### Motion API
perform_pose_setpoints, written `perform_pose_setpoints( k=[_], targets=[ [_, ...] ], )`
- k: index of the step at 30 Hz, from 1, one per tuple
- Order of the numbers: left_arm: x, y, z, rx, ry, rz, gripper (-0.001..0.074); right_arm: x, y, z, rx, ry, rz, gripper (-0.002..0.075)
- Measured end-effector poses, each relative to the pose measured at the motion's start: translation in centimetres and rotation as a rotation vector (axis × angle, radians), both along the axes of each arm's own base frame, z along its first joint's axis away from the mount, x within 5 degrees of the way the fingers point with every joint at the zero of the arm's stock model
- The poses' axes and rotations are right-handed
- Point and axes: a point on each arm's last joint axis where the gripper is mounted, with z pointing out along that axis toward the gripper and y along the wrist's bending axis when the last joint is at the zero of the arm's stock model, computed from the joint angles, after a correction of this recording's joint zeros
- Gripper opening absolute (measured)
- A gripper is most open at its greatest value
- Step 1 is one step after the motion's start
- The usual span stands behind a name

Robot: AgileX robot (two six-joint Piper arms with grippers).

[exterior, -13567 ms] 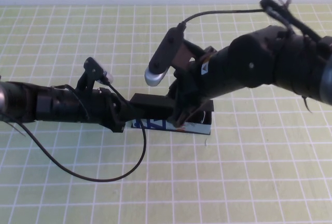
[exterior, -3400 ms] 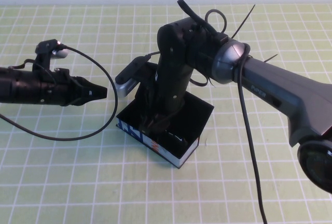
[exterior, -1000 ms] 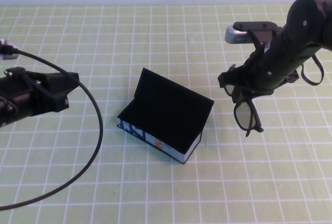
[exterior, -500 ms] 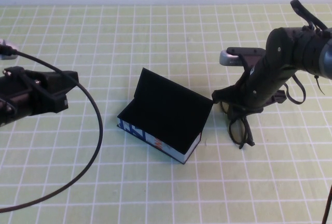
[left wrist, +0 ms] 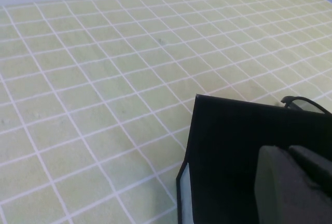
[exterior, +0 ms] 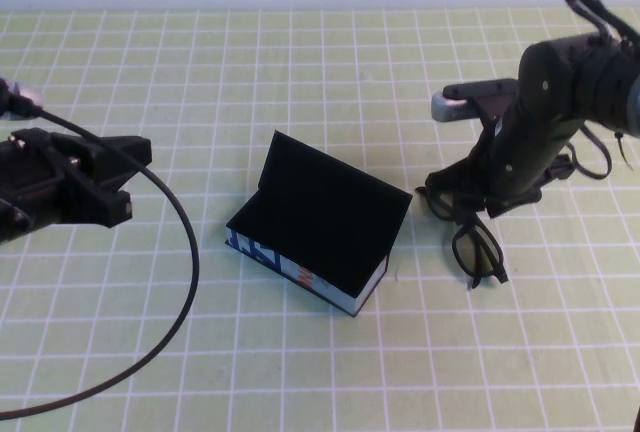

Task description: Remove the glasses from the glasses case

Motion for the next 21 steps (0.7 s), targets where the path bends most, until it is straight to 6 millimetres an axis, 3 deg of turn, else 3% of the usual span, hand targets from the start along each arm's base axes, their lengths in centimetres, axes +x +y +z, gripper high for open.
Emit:
perform_pose_setpoints(
  k=[6, 13, 17, 21],
  targets=[
    [0.0, 0.0, 0.0, 0.007, -0.003, 0.004, -0.0004, -0.9, -0.6, 4.4, -0.016, -0.037, 0.017, 0.0276],
    [-0.3, 0.0, 0.5, -0.039, 0.011, 0.011, -0.0004, -4.2, -1.9, 8.9, -0.029, -0.005, 0.025, 0.0064],
    [-1.4, 0.0, 2.1, -0.048, -0.042, 0.028, -0.0004, -7.3, -2.9, 11.4, 0.002, -0.031, 0.023, 0.0001],
    [-3.8, 0.0, 3.6, -0.067, -0.102, 0.036, -0.0004, -11.8, -4.5, 13.4, 0.048, -0.088, 0.019, -0.0012]
  ],
)
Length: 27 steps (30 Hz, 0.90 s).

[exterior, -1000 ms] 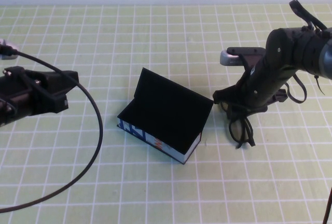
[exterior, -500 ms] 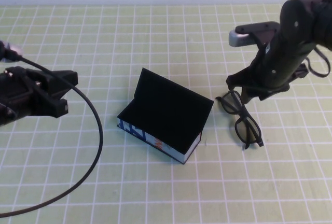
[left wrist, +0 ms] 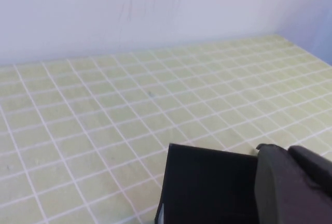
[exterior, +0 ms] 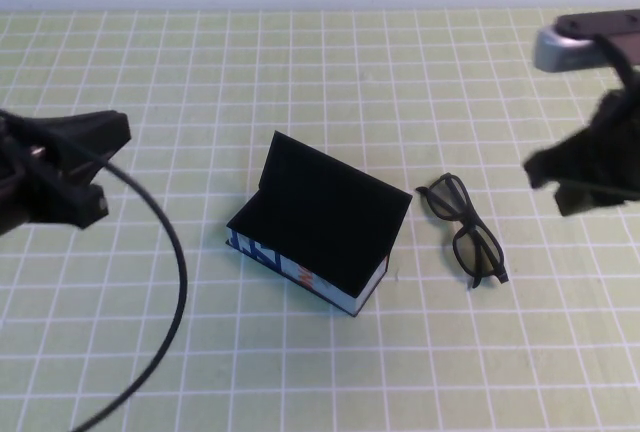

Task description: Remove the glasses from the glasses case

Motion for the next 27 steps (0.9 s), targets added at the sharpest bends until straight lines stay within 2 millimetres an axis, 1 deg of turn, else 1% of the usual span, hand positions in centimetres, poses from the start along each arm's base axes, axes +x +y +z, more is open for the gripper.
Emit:
perform_pose_setpoints(
  k=[2, 3, 6, 10, 13, 16, 19, 21, 25, 27],
  targets=[
    [-1.6, 0.0, 0.3, 0.001, -0.031, 0.011, -0.0004, -2.6, -0.9, 0.9, 0.031, -0.044, -0.002, -0.0015],
    [-2.5, 0.1, 0.4, 0.003, -0.05, 0.022, -0.0004, -4.0, -1.4, 1.0, 0.042, -0.055, -0.003, -0.0015],
    [-5.2, 0.2, 0.5, 0.004, -0.104, 0.055, -0.0004, -7.6, -2.7, 0.4, 0.056, -0.061, 0.002, -0.0015],
    [-8.4, 0.4, -0.2, -0.002, -0.159, 0.087, -0.0004, -11.8, -4.3, -0.4, 0.07, -0.097, 0.013, -0.0015],
    [-10.6, 0.6, -1.0, -0.004, -0.206, 0.121, -0.0004, -14.8, -5.5, -0.5, 0.102, -0.18, 0.013, -0.0016],
    [-12.7, 1.1, -1.7, -0.001, -0.277, 0.19, -0.0004, -17.3, -6.5, -0.4, 0.143, -0.286, 0.013, -0.0016],
    [-14.3, 2.0, -2.6, -0.005, -0.337, 0.307, -0.0004, -19.3, -7.2, -0.1, 0.189, -0.374, 0.012, -0.0016],
    [-15.1, 2.6, -3.4, -0.013, -0.365, 0.38, -0.0004, -20.2, -7.5, -0.2, 0.21, -0.407, 0.013, -0.0016],
    [-16.2, 3.5, -5.4, -0.03, -0.396, 0.491, -0.0004, -21.3, -7.9, -0.6, 0.239, -0.483, 0.02, -0.0016],
    [-16.3, 3.7, -6.8, -0.031, -0.386, 0.519, -0.0004, -21.5, -8.0, -0.8, 0.27, -0.554, 0.015, -0.0016]
  ],
)
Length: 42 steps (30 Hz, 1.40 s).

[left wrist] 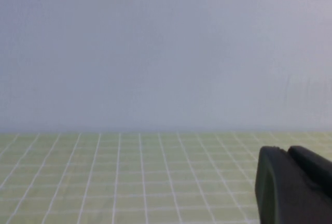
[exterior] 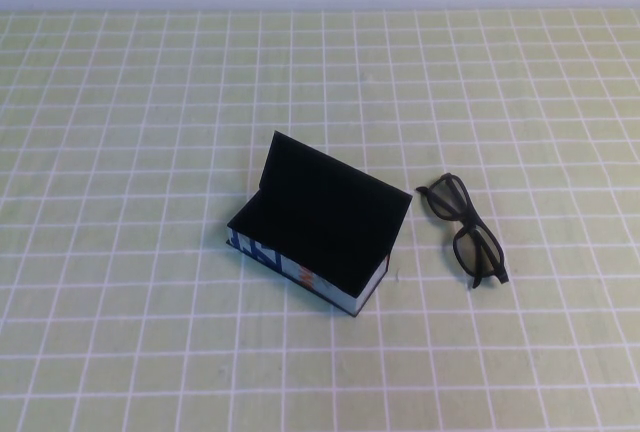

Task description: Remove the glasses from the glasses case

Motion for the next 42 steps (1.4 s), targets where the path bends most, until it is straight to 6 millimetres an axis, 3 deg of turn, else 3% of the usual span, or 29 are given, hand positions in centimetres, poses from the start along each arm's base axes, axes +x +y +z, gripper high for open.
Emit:
perform_pose_setpoints(
  k=[5, 13, 27, 34, 38, 42],
  targets=[
    [0.4, 0.5, -3.2, -0.011, 0.08, 0.055, -0.0004, 0.2, 0.0, -0.4, 0.121, -0.204, -0.031, -0.0016],
    [0.4, 0.8, -3.2, -0.017, 0.083, 0.082, -0.0004, 0.9, 0.3, -2.0, 0.191, -0.233, -0.05, -0.0016],
    [0.4, 0.8, -3.2, -0.023, 0.084, 0.082, -0.0004, 0.9, 0.3, -2.4, 0.19, -0.21, -0.047, -0.0018],
    [0.4, 0.8, -3.2, -0.023, 0.084, 0.082, -0.0004, 1.2, -0.4, -2.7, 0.042, -0.279, -0.064, -0.0018],
    [0.4, 0.8, -3.2, -0.023, 0.084, 0.082, -0.0004, 1.6, -1.1, -4.4, 0.003, -0.369, -0.158, -0.0018],
    [0.4, 0.8, -3.2, -0.023, 0.084, 0.082, -0.0004, 1.8, -2.3, -7.9, -0.004, -0.419, -0.321, -0.0017]
  ],
)
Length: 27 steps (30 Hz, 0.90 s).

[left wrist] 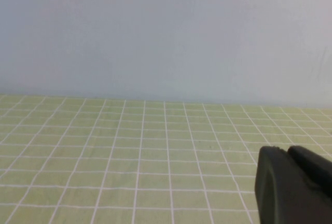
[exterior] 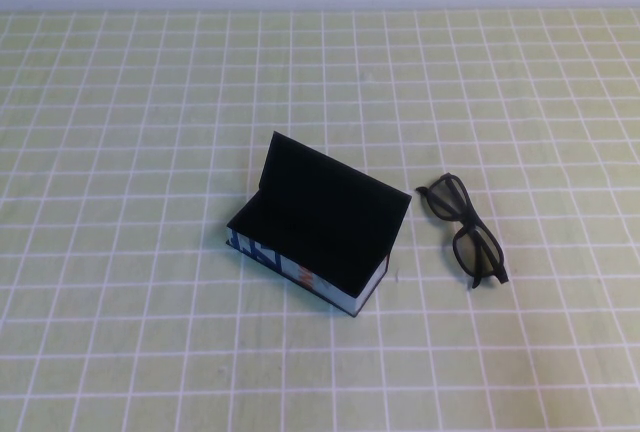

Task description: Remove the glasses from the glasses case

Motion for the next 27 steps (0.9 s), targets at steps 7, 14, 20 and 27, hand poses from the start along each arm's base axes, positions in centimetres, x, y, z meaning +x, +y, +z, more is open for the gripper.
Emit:
perform_pose_setpoints(
  k=[7, 14, 20, 27],
  targets=[
    [0.0, 0.0, 0.0, 0.0, 0.0, 0.0, -0.0004, -1.0, -0.7, -5.5, 0.018, -0.052, -0.099, -0.0018],
    [0.0, 0.0, 0.0, 0.0, 0.0, 0.0, -0.0004, -1.6, -0.6, -7.3, 0.044, 0.09, -0.087, -0.0018],
    [0.0, 0.0, 0.0, 0.0, 0.0, 0.0, -0.0004, -1.6, -0.5, -7.4, 0.054, 0.102, -0.086, -0.0018],
    [0.0, 0.0, 0.0, 0.0, 0.0, 0.0, -0.0004, -1.6, -0.5, -7.4, 0.054, 0.102, -0.088, -0.0018]
  ],
)
